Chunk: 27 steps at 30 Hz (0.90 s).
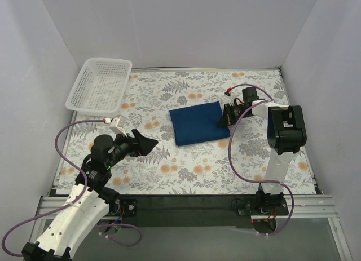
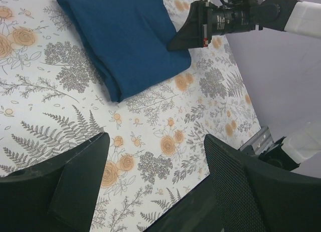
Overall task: Fold and stack the t-shirts
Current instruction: Neatly place the folded tshirt to the corner
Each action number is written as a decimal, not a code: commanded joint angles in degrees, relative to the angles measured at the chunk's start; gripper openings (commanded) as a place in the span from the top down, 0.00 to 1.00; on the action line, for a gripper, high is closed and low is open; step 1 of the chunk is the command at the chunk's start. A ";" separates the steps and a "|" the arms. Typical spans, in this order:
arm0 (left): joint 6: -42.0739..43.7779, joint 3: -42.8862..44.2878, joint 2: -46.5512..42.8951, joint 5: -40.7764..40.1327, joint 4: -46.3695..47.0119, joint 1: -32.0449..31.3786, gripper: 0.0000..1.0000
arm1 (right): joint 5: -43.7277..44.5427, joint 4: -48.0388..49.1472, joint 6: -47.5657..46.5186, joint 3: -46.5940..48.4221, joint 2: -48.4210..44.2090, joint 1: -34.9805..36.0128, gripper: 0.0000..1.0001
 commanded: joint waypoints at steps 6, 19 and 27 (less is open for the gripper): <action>0.30 2.27 -0.55 -0.71 -5.45 -0.22 0.30 | 8.53 -6.86 -8.62 7.14 -3.80 -11.59 0.99; 0.74 1.56 0.06 0.87 -4.22 -0.13 0.30 | 20.66 -17.41 -26.73 21.12 4.72 -29.00 0.87; 1.09 1.83 0.33 1.40 -4.31 -0.22 0.30 | 26.62 -17.42 -30.34 20.86 0.26 -29.71 0.48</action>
